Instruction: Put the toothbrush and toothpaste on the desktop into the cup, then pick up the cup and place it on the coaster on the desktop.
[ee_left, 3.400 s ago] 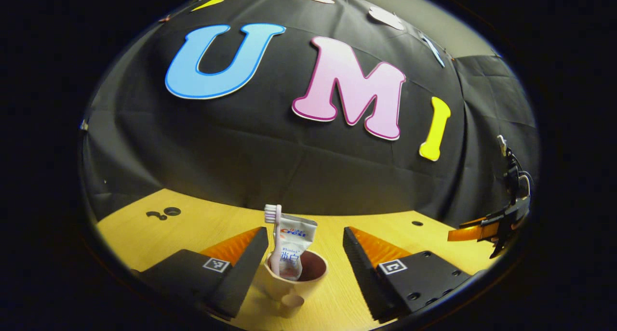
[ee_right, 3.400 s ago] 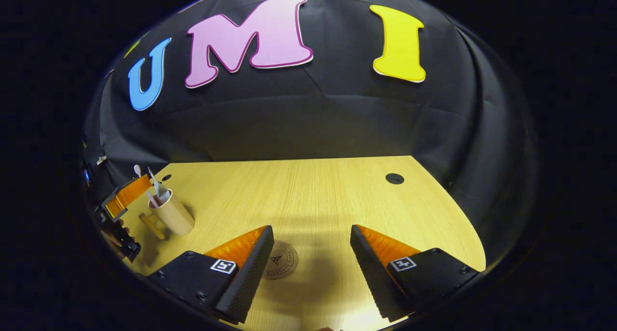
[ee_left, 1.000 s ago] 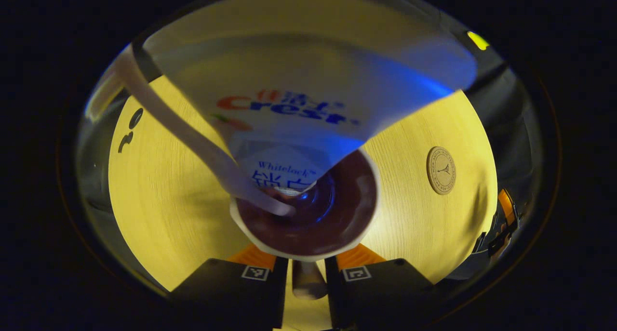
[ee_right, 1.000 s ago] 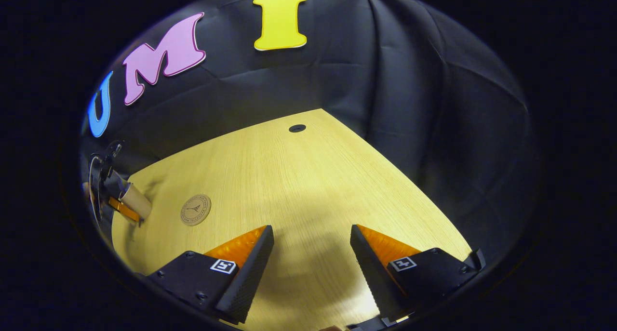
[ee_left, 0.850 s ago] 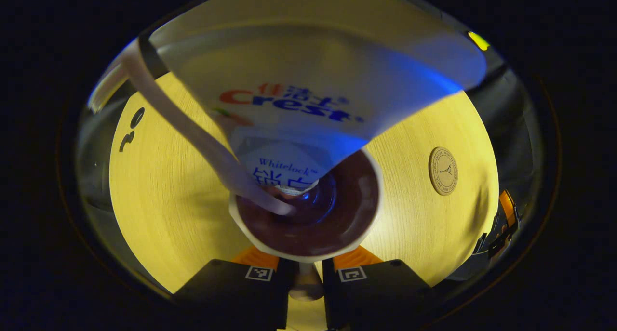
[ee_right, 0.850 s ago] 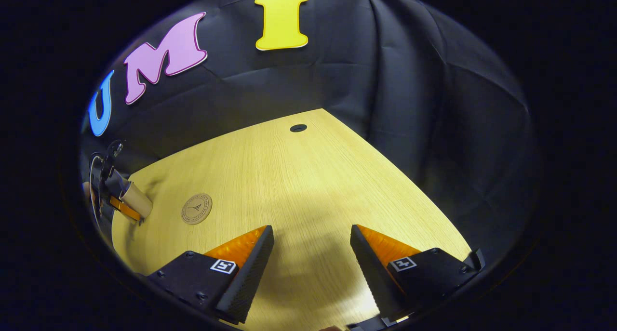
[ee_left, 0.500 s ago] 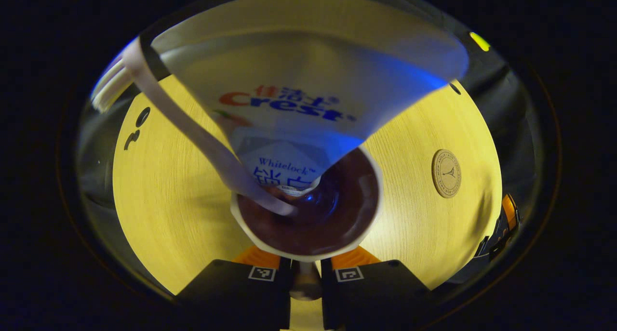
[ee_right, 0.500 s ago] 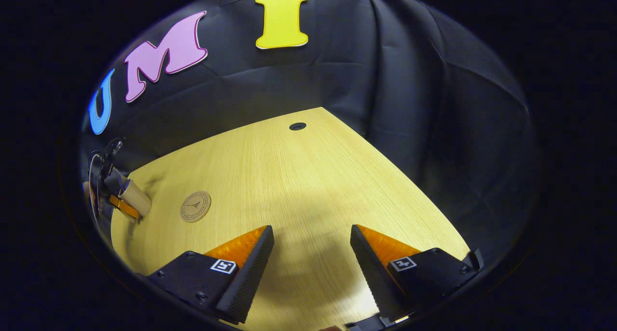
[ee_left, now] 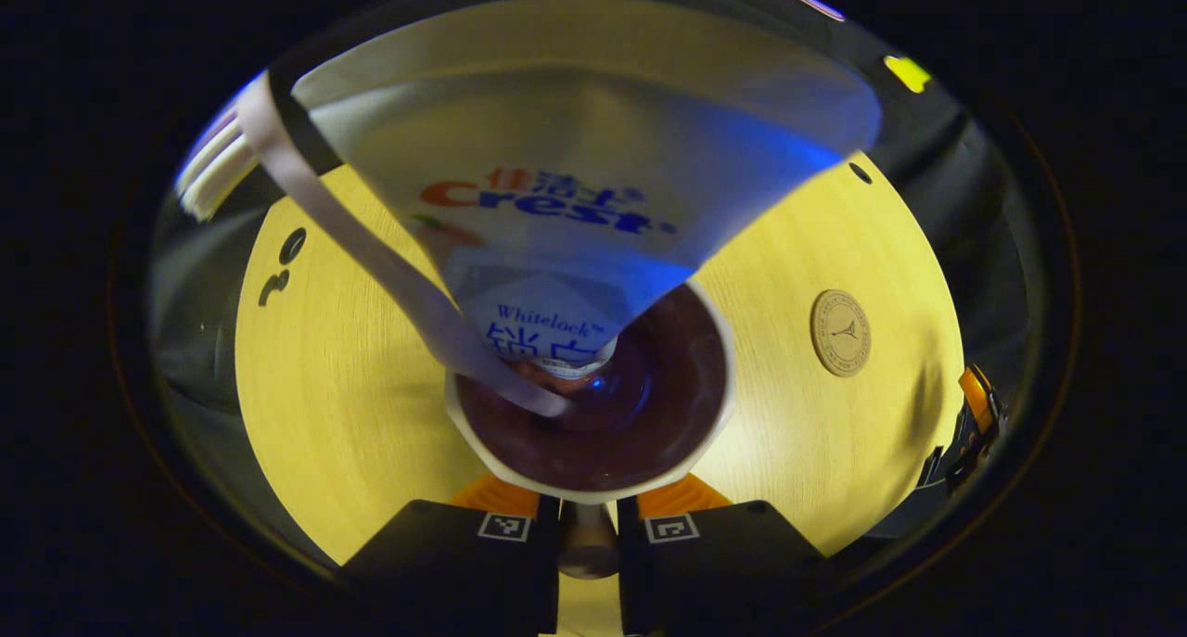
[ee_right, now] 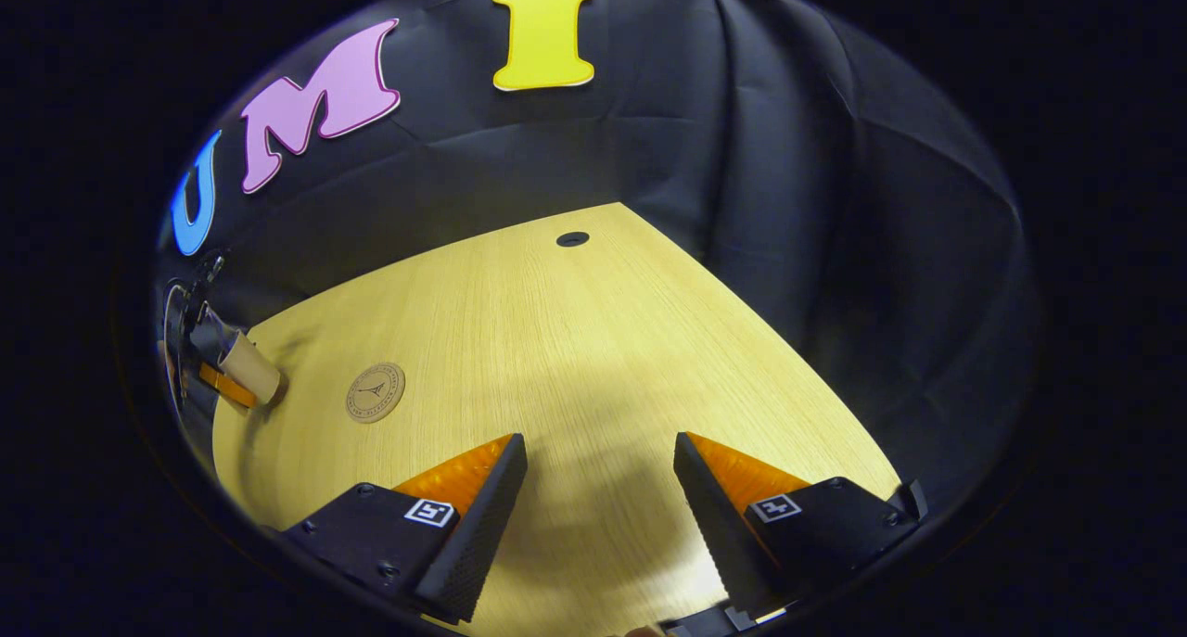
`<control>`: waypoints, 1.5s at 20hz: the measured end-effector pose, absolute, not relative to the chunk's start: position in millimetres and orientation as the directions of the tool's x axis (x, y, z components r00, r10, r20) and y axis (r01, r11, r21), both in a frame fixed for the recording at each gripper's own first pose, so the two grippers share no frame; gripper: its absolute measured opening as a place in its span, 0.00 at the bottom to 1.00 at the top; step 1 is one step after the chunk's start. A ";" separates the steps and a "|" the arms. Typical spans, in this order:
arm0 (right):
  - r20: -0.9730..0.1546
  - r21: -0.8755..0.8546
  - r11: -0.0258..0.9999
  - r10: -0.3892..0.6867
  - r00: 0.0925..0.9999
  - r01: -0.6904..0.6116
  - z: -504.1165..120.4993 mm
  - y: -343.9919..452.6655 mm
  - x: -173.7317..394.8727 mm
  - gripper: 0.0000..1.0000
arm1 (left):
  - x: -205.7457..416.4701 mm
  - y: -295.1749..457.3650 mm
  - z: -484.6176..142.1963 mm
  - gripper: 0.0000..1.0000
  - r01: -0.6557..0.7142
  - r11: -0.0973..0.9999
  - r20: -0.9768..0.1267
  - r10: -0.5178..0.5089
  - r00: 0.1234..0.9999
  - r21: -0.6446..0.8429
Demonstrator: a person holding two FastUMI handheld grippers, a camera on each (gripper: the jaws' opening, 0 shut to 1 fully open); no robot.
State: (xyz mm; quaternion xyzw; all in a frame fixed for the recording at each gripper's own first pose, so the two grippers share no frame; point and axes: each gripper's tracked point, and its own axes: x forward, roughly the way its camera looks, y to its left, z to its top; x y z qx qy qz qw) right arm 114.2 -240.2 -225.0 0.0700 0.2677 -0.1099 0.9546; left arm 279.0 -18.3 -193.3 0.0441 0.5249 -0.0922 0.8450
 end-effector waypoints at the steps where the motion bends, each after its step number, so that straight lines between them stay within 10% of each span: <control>1: -0.525 0.078 0.965 -0.174 0.833 0.251 -224.5 -240.3 114.5 0.98 | 278.7 -21.5 -186.3 0.30 0.215 0.977 -0.891 -0.114 0.440 -0.019; 30: -0.544 0.178 0.893 -0.260 0.798 0.413 -227.7 -276.7 30.1 0.98 | 283.5 -237.4 -194.3 0.31 0.573 0.819 -0.913 -0.246 0.325 -0.017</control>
